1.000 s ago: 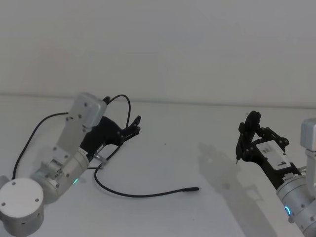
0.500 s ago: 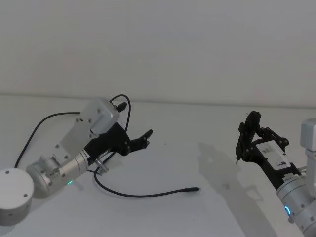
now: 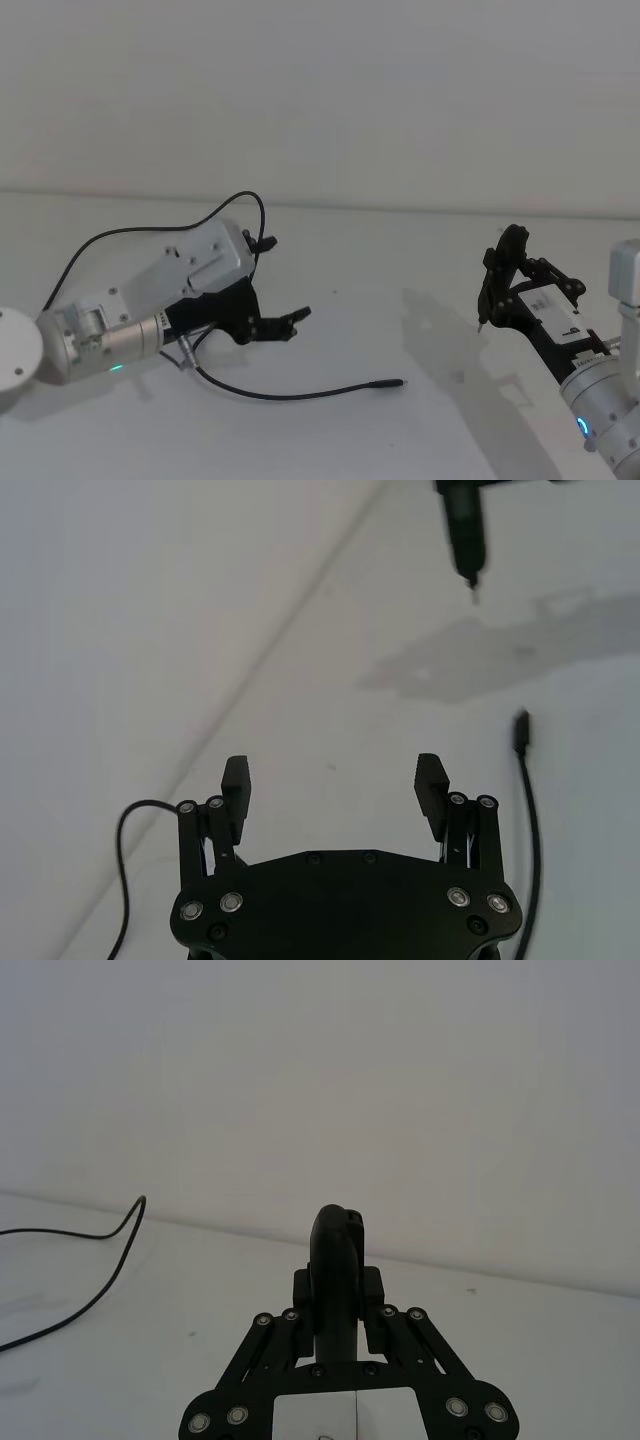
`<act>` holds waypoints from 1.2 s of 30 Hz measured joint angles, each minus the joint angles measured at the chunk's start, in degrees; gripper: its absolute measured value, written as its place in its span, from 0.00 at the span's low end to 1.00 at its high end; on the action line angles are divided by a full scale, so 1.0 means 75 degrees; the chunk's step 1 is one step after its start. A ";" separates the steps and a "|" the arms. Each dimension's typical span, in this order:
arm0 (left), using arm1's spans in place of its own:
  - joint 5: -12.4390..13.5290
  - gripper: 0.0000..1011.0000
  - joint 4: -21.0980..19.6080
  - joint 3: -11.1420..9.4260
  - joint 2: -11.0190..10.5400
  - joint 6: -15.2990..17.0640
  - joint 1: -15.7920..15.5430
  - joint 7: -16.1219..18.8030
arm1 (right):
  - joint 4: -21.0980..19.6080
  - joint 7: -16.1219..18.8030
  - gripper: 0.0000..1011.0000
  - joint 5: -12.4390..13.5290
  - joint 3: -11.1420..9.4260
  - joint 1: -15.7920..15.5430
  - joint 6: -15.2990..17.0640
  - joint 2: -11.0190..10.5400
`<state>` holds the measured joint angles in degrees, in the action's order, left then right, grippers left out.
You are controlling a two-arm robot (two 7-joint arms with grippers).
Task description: Pick up the data cable with the one hand.
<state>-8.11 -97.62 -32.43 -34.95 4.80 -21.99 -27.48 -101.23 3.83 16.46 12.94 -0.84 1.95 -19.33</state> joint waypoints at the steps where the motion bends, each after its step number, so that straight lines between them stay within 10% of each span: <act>1: 0.0008 0.99 0.0000 -0.0016 -0.0024 0.0018 -0.0027 -0.0095 | 0.0000 0.0000 0.27 0.0000 0.0000 0.0000 0.0000 0.0000; 14: -0.0013 0.99 -0.0005 -0.0397 -0.0482 0.0415 -0.0628 -0.1555 | 0.0000 0.0000 0.27 0.0000 0.0000 0.0000 0.0000 0.0000; 36: 0.0112 0.99 0.0121 -0.0881 -0.0496 0.0964 -0.0997 -0.2034 | 0.0000 0.0000 0.27 0.0000 0.0000 0.0000 0.0000 0.0000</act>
<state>-7.28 -96.72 -39.04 -38.67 12.03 -29.47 -42.74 -101.23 3.83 16.46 12.94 -0.84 1.95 -19.33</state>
